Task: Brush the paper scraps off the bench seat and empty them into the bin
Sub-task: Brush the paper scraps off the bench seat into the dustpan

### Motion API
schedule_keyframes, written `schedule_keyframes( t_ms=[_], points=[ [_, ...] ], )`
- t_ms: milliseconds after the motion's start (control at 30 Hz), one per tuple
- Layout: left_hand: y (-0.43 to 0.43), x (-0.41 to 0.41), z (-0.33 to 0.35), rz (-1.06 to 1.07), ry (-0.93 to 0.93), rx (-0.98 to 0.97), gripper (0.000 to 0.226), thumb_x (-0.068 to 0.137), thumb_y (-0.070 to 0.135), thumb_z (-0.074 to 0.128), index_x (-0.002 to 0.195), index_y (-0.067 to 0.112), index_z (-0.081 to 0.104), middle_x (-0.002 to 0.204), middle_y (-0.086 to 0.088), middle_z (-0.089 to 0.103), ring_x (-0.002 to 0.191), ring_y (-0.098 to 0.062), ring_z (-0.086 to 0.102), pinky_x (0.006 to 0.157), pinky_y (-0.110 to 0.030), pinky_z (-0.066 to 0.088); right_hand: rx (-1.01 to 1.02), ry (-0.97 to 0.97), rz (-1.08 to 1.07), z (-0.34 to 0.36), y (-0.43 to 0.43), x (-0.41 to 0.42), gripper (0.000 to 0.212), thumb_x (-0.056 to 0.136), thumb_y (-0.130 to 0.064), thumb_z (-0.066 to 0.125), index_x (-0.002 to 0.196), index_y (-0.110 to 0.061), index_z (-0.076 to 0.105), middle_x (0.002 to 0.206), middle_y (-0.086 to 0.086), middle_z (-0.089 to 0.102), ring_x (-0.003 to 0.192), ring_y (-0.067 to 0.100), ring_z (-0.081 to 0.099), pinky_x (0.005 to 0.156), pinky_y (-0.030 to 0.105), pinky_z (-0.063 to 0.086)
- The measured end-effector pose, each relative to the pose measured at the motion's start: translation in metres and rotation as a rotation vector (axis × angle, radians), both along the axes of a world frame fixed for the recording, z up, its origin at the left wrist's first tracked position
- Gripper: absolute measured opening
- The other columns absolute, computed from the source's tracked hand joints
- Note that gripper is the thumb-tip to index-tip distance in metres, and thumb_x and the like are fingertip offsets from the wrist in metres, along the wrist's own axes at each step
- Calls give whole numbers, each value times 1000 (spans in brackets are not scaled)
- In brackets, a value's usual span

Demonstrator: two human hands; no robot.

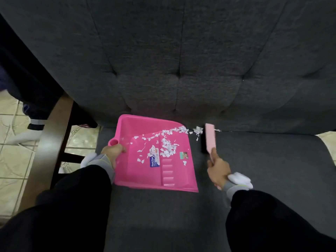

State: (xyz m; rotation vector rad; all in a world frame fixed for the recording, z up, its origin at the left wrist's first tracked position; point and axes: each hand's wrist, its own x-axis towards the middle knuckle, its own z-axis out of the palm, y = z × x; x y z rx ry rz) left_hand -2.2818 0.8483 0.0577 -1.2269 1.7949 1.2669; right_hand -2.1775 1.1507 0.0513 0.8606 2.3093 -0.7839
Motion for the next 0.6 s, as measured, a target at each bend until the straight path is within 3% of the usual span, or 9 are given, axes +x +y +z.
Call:
schedule_keyframes(
  t_ms=[200, 333, 467, 600],
  points=[
    [-1, 3, 5, -14, 12, -16, 39, 79, 2, 58, 118, -1, 53, 104, -23, 63, 93, -35, 61, 93, -52, 48, -241, 97, 297, 21, -23, 16, 56, 98, -20, 44, 148, -32, 22, 127, 10, 61, 111, 26, 61, 87, 23, 42],
    [-2, 5, 7, -18, 10, 1, 39, 81, 4, 57, 119, -1, 53, 105, -22, 64, 90, -34, 61, 92, -50, 49, -234, 167, 220, 20, -13, 22, 56, 96, -18, 47, 146, -33, 27, 125, 12, 63, 110, 25, 61, 82, 19, 41],
    [-1, 9, 10, -22, 25, 17, 34, 83, 4, 57, 116, 0, 54, 93, -18, 64, 83, -32, 61, 92, -49, 49, -122, 118, 90, 11, 16, 19, 54, 96, -17, 47, 145, -32, 29, 132, 15, 56, 122, 28, 53, 92, 21, 39],
    [0, 10, 13, -28, 29, 35, 33, 85, 5, 56, 117, 2, 54, 95, -17, 64, 85, -32, 61, 92, -48, 49, -101, 87, 114, 8, -2, 20, 56, 97, -17, 45, 147, -31, 25, 119, 19, 64, 108, 30, 62, 85, 25, 43]
  ],
)
